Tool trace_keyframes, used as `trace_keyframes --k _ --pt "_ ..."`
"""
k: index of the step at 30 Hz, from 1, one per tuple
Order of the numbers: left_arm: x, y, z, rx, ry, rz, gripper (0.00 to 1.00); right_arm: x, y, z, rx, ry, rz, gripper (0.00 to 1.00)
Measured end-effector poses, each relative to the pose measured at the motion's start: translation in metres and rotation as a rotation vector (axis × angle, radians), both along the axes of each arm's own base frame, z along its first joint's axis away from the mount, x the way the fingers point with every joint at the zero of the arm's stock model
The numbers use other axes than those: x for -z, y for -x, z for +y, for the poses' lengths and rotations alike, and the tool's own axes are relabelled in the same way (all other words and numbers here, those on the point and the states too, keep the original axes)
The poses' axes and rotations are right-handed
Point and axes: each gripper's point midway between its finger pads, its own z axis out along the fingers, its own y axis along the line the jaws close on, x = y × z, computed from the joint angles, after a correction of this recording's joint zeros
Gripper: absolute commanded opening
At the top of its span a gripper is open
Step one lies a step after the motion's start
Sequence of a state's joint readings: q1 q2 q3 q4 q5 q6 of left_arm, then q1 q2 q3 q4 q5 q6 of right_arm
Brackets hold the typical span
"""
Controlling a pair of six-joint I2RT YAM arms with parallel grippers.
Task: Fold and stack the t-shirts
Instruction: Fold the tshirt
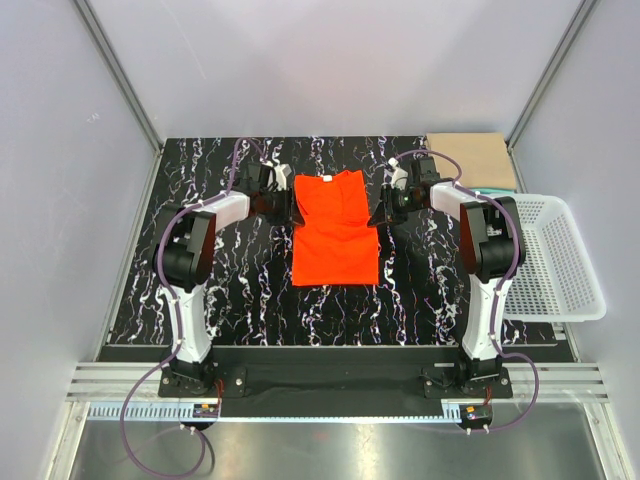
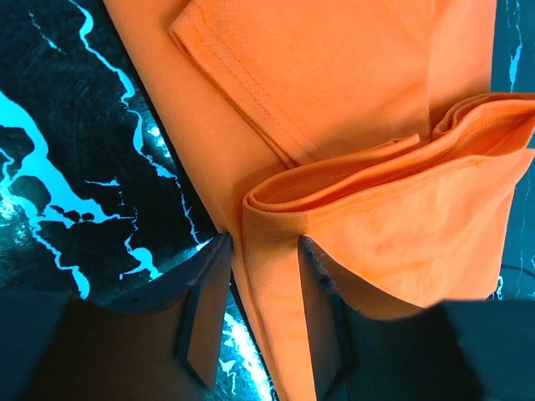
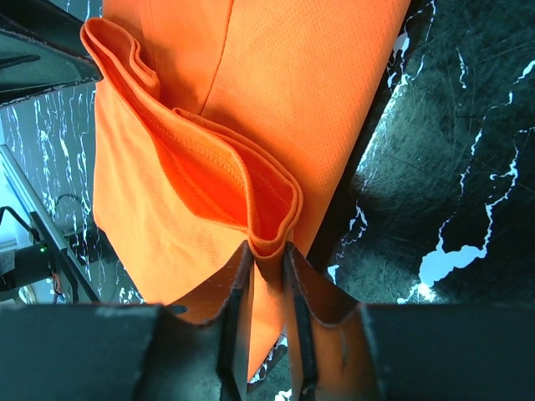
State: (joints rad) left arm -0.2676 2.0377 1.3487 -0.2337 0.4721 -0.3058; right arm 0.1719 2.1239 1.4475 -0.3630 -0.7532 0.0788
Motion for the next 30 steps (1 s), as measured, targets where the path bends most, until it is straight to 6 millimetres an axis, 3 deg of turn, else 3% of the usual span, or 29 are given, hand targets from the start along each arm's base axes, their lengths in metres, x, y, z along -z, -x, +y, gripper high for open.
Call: trace_keyframes --k 5,30 --pt "-0.0012 -0.0018 -0.0008 0.002 0.004 -0.01 0.5 -0.0002 0.0 0.0002 0.0 -0.001 0.0 0.25" --pt "-0.0068 -0.0057 -0.0038 0.034 -0.012 -0.066 0.43 -0.0022 0.0013 0.0022 -0.01 -0.017 0.001 0.25"
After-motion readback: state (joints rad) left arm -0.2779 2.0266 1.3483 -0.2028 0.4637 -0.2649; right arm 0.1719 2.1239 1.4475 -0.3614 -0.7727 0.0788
